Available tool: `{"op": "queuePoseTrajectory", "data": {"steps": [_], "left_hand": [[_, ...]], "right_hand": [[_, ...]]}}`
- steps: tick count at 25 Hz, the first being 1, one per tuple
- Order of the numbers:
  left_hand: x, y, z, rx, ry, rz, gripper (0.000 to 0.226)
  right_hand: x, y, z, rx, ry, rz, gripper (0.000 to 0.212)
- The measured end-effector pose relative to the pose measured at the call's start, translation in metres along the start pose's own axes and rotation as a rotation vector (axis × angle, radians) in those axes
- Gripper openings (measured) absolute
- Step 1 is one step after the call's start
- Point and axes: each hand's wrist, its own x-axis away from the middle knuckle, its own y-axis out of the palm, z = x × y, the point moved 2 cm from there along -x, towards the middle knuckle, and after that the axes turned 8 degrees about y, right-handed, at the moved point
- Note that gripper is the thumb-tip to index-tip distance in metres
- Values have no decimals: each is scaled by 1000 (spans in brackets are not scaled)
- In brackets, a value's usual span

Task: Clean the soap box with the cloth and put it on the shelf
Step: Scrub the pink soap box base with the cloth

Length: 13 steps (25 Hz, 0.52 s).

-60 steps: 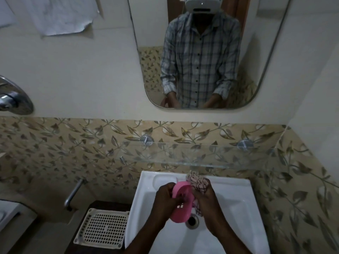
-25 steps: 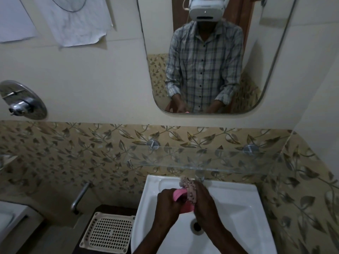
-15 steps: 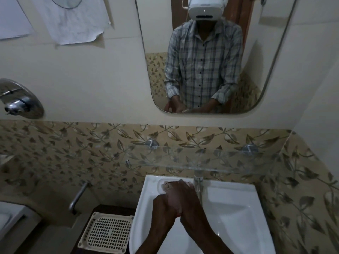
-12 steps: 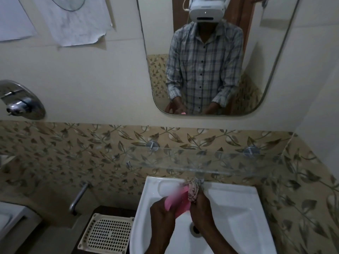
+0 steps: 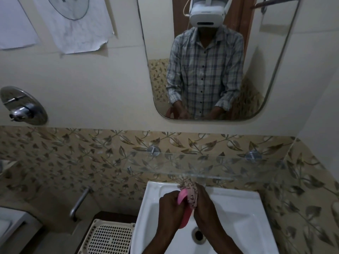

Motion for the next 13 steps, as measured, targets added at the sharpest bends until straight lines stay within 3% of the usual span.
{"op": "queuePoseTrajectory", "data": {"steps": [5, 7, 9, 13], "left_hand": [[6, 8, -10, 93, 20, 31, 26], [11, 9, -11, 165, 30, 103, 27], [16, 9, -13, 275, -18, 214, 17], [16, 14, -17, 412, -145, 345, 12]], "right_hand": [[8, 8, -15, 103, -117, 114, 33], [7, 4, -23, -93, 30, 157, 25], [6, 5, -17, -251, 314, 36, 28], [8, 13, -11, -276, 538, -79, 13]]}}
